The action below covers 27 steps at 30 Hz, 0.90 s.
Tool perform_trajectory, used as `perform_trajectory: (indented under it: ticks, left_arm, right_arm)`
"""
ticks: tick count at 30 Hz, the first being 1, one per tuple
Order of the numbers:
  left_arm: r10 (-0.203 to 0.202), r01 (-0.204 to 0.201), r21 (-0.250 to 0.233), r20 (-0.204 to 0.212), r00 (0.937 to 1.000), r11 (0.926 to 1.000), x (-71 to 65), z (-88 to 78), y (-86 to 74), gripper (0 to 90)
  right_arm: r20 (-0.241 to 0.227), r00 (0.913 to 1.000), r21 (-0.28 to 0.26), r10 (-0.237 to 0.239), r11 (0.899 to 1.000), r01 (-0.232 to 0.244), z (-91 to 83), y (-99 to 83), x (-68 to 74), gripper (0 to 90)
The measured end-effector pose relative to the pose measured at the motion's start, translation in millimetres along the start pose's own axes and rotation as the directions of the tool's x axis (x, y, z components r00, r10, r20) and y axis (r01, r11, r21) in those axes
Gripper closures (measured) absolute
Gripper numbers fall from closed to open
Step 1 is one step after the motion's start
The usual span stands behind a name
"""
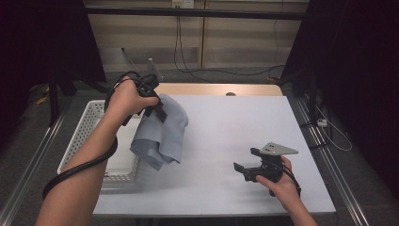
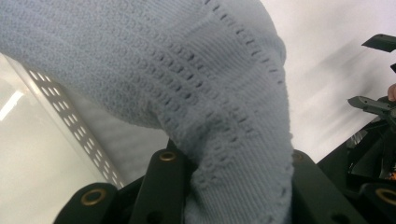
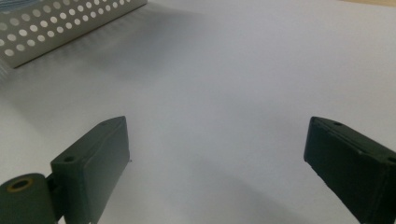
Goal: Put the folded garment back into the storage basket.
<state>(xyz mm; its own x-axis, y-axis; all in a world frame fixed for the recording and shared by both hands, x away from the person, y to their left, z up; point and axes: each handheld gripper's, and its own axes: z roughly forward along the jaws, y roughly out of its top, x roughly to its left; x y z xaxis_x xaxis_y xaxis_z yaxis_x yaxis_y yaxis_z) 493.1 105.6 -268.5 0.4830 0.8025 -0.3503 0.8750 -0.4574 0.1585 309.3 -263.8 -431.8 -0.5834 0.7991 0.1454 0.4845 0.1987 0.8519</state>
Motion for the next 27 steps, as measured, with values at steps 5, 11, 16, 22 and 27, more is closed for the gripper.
perform_trajectory:
  ticks: [5,11,16,22,27]
  left_arm:
    - [-0.001,0.001,-0.005,-0.006,1.0,1.0,0.2,-4.7,0.8,73.0]
    - [0.011,-0.011,-0.007,-0.016,0.9998,0.9999,-1.6,-10.9,2.2,73.0]
    - [0.014,-0.014,-0.004,-0.016,0.9998,0.9999,-1.8,-13.5,3.0,73.0]
    - [0.017,-0.017,-0.002,-0.025,0.9995,0.9999,-2.3,-19.5,3.6,73.0]
    - [0.015,-0.016,-0.014,-0.022,0.9996,0.9998,-1.2,-24.4,3.2,73.0]
  right_arm:
    - [0.003,1.0,-0.003,0.0,1.0,0.0,-0.7,0.6,-0.7,6.7]
    - [0.004,1.0,-0.006,0.0,1.0,0.0,-2.4,0.0,-0.8,6.7]
    - [0.002,1.0,-0.005,0.006,1.0,-0.006,-3.1,-0.7,-2.1,6.6]
    - [-0.001,1.0,-0.006,0.002,1.0,-0.002,-3.9,-0.5,-1.8,6.6]
    - [0.002,1.0,-0.008,0.0,1.0,0.0,-4.5,0.1,-1.2,6.6]
